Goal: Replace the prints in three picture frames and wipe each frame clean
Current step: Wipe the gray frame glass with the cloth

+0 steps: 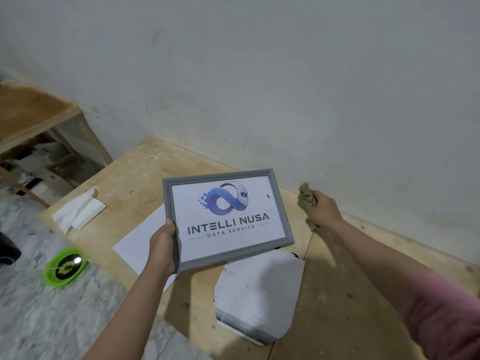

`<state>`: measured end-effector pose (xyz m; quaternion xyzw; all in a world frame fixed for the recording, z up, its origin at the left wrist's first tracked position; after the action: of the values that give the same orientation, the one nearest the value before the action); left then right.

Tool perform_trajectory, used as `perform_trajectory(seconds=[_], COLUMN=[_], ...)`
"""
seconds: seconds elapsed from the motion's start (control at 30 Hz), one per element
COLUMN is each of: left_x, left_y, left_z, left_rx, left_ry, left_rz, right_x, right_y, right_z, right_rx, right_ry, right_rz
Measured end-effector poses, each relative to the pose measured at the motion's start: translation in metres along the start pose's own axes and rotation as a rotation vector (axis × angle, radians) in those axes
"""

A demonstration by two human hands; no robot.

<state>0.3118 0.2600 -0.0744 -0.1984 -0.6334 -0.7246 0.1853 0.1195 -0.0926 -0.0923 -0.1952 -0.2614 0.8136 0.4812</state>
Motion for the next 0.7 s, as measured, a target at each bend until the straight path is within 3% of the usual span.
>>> perform_trajectory(seconds=[0.17, 0.3, 0.5, 0.63, 0.7], left_x=[0.023, 0.057, 0.110, 0.143, 0.152], left_y=[0.000, -0.009, -0.017, -0.025, -0.030], left_z=[-0.025, -0.057, -0.093, -0.105, -0.110], left_rx=[-0.022, -0.057, -0.060, -0.055, -0.032], left_ry=[-0.105, -0.234, -0.325, -0.346, -0.311], left_rz=[-0.065, -0.097, -0.277, -0.352, -0.366], right_x=[0.039, 0.058, 0.075, 0.113, 0.136], right_y=[-0.026, -0.026, 0.026, 0.060, 0.079], right_z=[0.071, 0.088, 0.091, 0.120, 0.126], right_rx=[-0.216, -0.104, 0.431, 0.592, 0.609], right_ry=[0.222, 0.320, 0.177, 0.158, 0.063], right_rz=[0.004, 0.102, 0.133, 0.136, 0.147])
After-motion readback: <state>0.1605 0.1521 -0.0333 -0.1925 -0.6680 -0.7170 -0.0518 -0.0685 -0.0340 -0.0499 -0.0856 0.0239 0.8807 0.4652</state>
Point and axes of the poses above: each hand's wrist, its own x-axis away from the middle knuckle, its own z-axis out of the back of the hand, y = z × x, the point moved 5 cm from there along -x, towards the middle knuckle, and after that the axes turned 14 degrees about y, right-handed, at the moved point
